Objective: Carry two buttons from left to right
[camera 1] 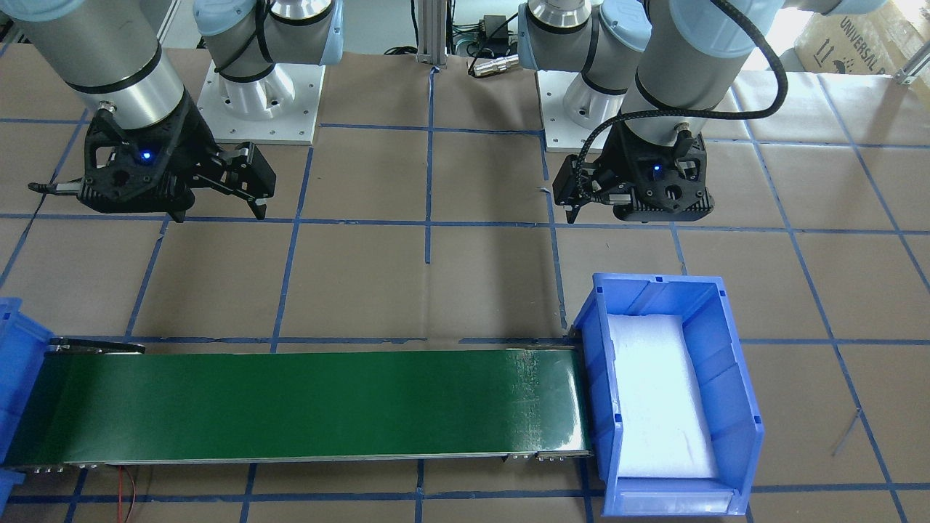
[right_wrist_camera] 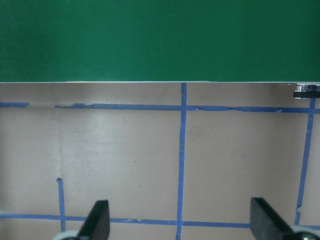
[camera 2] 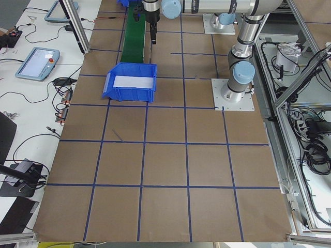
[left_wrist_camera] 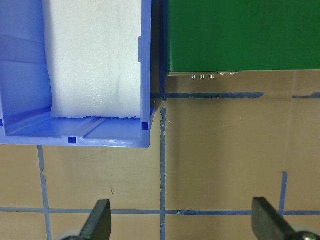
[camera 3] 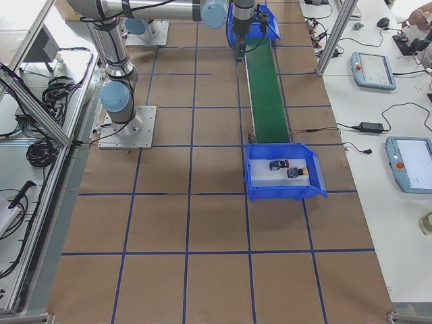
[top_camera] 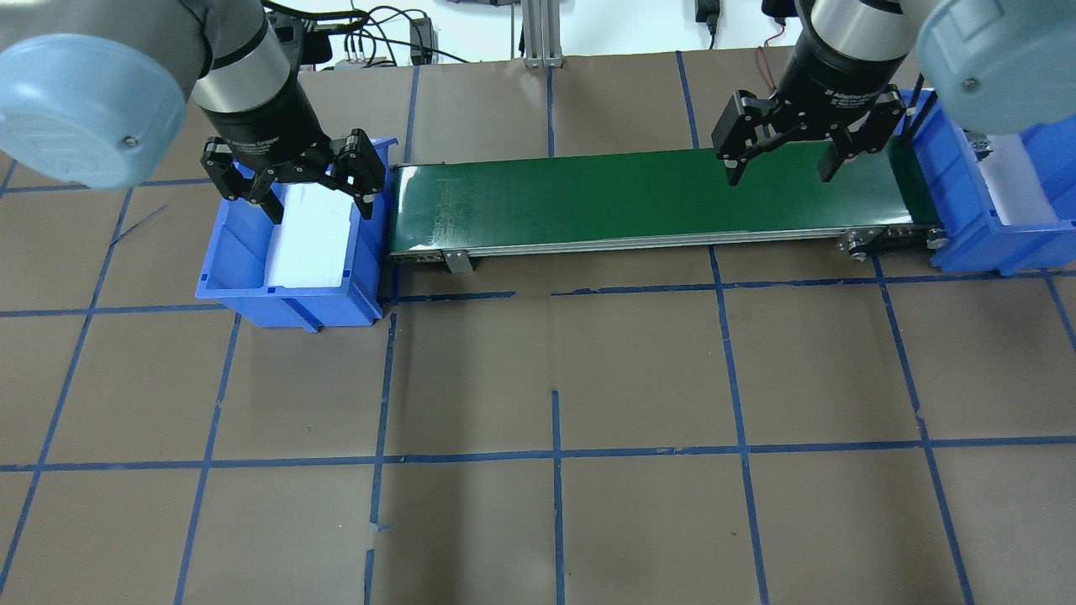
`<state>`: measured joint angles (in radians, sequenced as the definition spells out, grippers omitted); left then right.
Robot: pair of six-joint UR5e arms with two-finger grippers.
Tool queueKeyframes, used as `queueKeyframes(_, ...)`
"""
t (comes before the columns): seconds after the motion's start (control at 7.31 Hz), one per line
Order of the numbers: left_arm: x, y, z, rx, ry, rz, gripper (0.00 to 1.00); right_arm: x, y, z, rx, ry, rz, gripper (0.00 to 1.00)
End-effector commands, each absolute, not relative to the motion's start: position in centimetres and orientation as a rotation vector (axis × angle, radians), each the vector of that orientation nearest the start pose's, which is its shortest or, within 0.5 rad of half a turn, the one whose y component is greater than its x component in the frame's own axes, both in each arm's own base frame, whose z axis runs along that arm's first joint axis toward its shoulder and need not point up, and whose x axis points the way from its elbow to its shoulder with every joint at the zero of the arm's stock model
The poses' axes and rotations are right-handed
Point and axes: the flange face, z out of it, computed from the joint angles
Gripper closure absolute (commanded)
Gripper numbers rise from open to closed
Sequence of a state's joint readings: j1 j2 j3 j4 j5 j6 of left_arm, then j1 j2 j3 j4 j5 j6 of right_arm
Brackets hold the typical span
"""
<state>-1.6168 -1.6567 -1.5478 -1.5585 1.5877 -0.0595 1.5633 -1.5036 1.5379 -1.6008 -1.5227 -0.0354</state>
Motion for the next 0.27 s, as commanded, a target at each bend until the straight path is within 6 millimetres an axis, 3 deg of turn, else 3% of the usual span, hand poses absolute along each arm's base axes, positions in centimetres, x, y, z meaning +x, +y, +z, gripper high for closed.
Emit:
queueKeyframes(0.0, -15.55, -51.58, 45.68, -0.021, 3.121, 0.078, 0.00, 13.41, -51.93, 47.62, -0.045, 3.094, 0.001, 0.00)
queueKeyframes(0.14, -15.55, -51.58, 45.68, -0.021, 3.121, 0.078, 0.00, 13.58, -51.85, 47.70, -0.047, 3.092, -0.001, 0.00)
